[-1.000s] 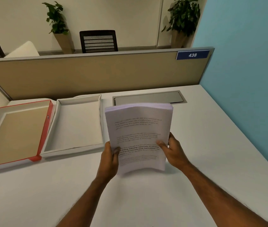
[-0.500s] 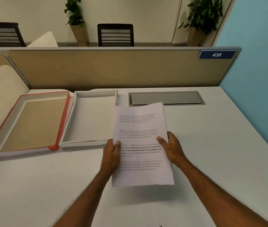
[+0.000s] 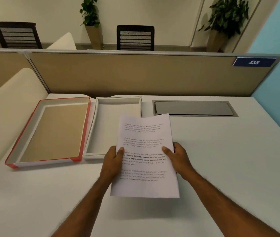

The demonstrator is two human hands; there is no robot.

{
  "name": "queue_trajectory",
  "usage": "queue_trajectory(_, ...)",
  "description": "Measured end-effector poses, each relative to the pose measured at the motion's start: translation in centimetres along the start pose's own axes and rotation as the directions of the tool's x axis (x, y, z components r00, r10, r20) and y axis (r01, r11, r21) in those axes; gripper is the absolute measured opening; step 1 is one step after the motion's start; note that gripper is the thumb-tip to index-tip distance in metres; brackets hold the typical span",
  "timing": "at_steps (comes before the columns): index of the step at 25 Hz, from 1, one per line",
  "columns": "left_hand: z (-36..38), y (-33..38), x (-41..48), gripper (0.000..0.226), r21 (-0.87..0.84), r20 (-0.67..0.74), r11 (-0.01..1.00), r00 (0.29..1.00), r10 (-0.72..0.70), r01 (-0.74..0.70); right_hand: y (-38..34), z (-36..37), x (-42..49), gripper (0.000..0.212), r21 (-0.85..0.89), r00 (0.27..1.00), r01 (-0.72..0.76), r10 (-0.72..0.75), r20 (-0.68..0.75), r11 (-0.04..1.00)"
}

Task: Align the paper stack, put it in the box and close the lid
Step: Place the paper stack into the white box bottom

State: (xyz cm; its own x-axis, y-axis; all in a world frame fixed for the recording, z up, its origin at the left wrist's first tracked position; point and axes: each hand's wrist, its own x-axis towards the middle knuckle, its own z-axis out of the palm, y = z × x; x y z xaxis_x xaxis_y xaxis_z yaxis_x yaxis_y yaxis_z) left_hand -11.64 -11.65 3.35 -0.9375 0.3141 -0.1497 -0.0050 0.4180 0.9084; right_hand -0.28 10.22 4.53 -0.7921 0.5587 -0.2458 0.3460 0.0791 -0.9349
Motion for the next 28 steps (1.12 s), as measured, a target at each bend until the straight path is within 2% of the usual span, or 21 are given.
queue_trajectory(3,-3.1,0.7,3.9,0.034,0.041,-0.003,0.999,1.000,-0.011,0.011,-3.0,3.0,2.9,0.022,0.013,1.000,0.001,-0.001,0.026,1.000)
queue_trajectory(6,-5.8,1.5,8.1,0.043,0.071,-0.024,0.997,1.000,-0.003,0.005,-5.7,6.1,6.6,0.032,0.000,0.999,-0.013,0.013,0.043,1.000)
queue_trajectory(12,-8.6,1.4,15.7,0.028,0.307,-0.054,0.952,0.999,-0.006,0.022,-8.0,11.0,13.6,0.036,-0.028,0.990,-0.095,0.097,0.106,0.995)
queue_trajectory(18,-8.2,-0.6,20.1,0.042,0.401,-0.016,0.913,0.997,-0.069,0.070,-7.6,13.6,18.0,0.039,-0.109,0.983,-0.149,0.159,0.096,0.983)
queue_trajectory(22,-7.4,-1.4,21.4,0.026,0.419,0.026,0.902,0.992,-0.124,0.102,-6.7,14.5,19.3,0.041,-0.190,0.977,-0.180,0.198,0.082,0.965)
queue_trajectory(28,-6.1,-2.3,21.8,0.016,0.426,0.039,0.892,0.982,-0.183,0.149,-5.6,15.5,19.7,0.039,-0.307,0.981,-0.168,0.190,0.045,0.937)
